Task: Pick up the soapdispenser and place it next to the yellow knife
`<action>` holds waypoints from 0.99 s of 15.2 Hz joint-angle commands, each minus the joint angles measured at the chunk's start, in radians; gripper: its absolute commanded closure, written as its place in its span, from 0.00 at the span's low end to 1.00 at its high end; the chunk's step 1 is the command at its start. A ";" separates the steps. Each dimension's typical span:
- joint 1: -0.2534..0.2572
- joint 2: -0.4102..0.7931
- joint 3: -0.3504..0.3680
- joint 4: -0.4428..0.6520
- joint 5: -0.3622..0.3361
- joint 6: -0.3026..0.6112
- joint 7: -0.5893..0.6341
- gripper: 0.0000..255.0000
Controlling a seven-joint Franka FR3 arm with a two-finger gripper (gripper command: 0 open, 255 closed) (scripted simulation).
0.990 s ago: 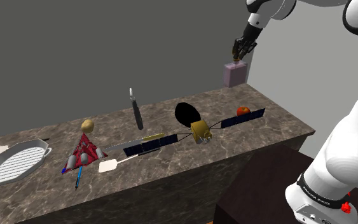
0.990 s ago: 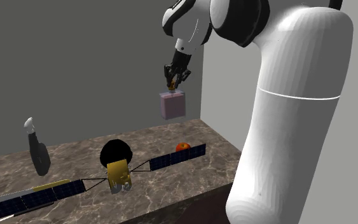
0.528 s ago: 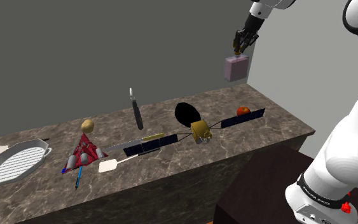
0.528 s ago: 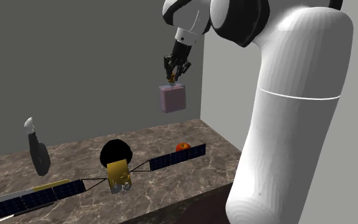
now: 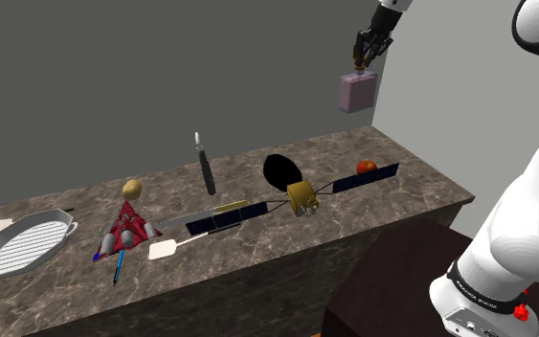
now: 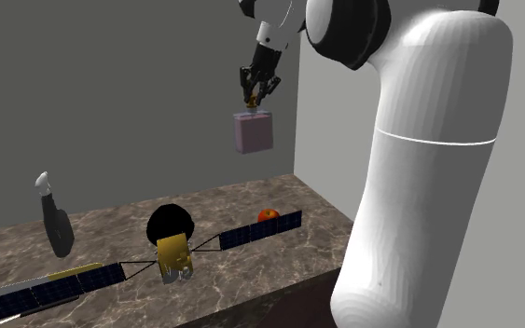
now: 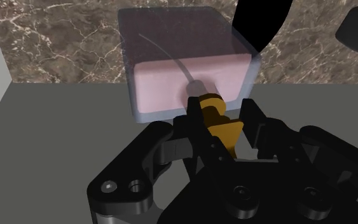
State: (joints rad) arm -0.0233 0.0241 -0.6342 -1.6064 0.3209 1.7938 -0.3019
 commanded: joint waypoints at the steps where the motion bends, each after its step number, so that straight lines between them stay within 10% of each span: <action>1: -0.003 0.009 -0.002 0.033 0.004 -0.027 0.004 1.00; 10: -0.023 0.057 -0.015 0.201 0.033 -0.158 0.018 1.00; 15: 0.063 -0.007 0.051 0.128 -0.033 -0.095 0.151 1.00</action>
State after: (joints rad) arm 0.0246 0.0291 -0.5958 -1.4692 0.3008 1.6919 -0.1779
